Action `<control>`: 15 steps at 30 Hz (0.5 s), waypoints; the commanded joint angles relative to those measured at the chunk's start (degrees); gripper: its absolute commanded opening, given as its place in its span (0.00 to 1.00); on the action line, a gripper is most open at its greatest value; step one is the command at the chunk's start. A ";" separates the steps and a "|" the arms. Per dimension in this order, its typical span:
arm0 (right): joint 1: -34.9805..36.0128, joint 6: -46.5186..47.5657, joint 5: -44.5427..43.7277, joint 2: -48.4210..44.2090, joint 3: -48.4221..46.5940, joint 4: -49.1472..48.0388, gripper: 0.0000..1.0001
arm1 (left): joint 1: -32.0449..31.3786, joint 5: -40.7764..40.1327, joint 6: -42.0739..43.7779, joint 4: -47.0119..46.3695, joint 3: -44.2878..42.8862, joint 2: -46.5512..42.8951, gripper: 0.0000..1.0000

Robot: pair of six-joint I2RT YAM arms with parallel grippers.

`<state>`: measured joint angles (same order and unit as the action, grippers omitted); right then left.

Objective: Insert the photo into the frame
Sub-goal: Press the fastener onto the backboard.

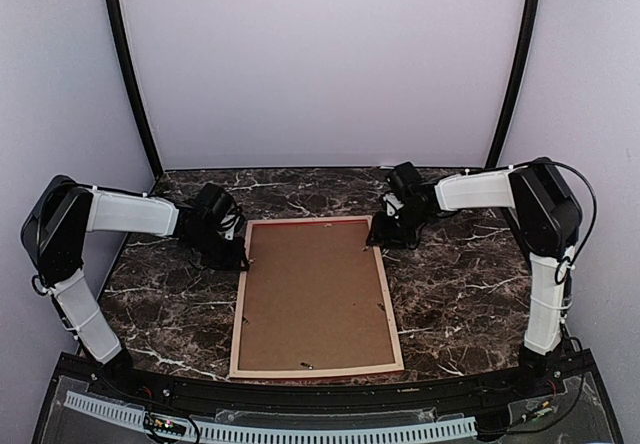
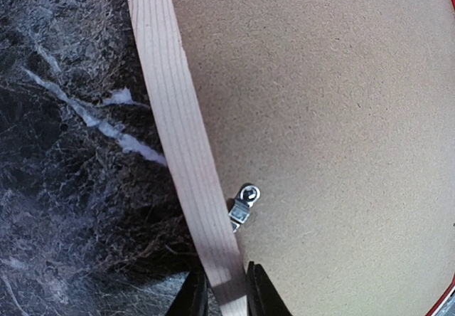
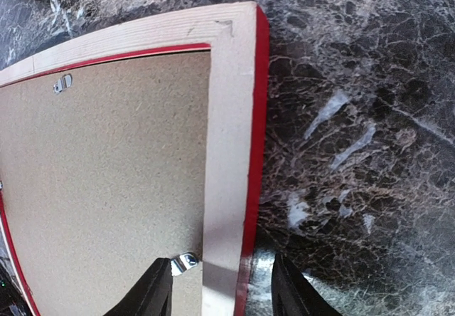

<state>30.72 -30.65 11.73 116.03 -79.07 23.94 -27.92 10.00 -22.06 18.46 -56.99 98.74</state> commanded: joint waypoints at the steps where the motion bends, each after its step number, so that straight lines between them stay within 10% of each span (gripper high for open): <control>1: 0.75 -1.70 0.67 0.10 -1.05 -1.07 0.49 | -0.55 -0.47 1.98 0.80 -0.47 1.58 0.18; 15: 5.92 -3.72 -7.71 4.42 -4.59 2.90 0.49 | -0.55 -0.12 2.09 0.99 -0.76 2.20 0.18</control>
<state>34.76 -33.28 5.54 118.13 -82.11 26.33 -27.92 10.00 -21.74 18.52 -57.67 99.33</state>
